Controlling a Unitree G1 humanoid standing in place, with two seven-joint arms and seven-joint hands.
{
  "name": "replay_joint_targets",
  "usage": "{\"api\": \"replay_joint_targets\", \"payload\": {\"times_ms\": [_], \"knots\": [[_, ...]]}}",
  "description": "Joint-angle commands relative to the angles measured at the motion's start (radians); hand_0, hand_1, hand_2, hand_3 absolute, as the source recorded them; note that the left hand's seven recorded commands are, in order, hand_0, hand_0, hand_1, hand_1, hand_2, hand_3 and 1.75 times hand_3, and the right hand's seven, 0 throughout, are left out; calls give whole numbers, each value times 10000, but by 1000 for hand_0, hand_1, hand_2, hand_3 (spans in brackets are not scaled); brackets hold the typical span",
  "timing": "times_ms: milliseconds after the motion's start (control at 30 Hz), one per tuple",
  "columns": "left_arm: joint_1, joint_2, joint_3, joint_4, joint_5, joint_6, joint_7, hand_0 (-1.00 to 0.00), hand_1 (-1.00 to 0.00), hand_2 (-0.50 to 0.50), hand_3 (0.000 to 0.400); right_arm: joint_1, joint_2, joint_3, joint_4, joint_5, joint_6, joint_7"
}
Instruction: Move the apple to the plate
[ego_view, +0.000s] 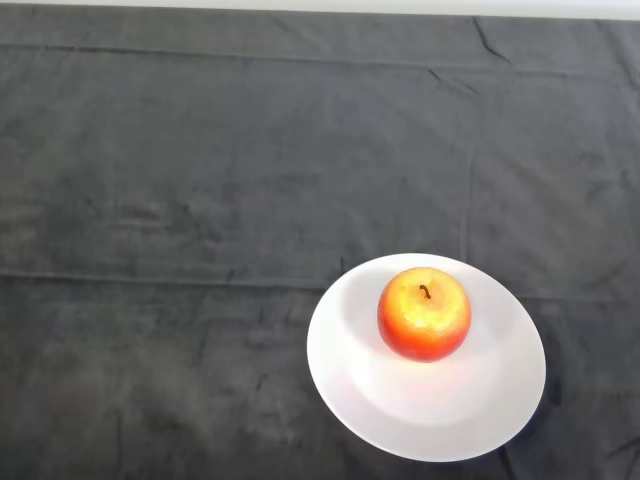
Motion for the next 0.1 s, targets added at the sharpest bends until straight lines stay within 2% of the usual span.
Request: {"api": "replay_joint_targets", "payload": {"times_ms": [33, 100], "knots": [[58, 534, 233, 134, -169, -167, 8, 0, 0, 0, 0, 241, -57, -84, 265, 53, -98, 17], [52, 530, 253, 134, -183, -184, 6, 0, 0, 0, 0, 241, -57, -83, 265, 54, -99, 17]]}}
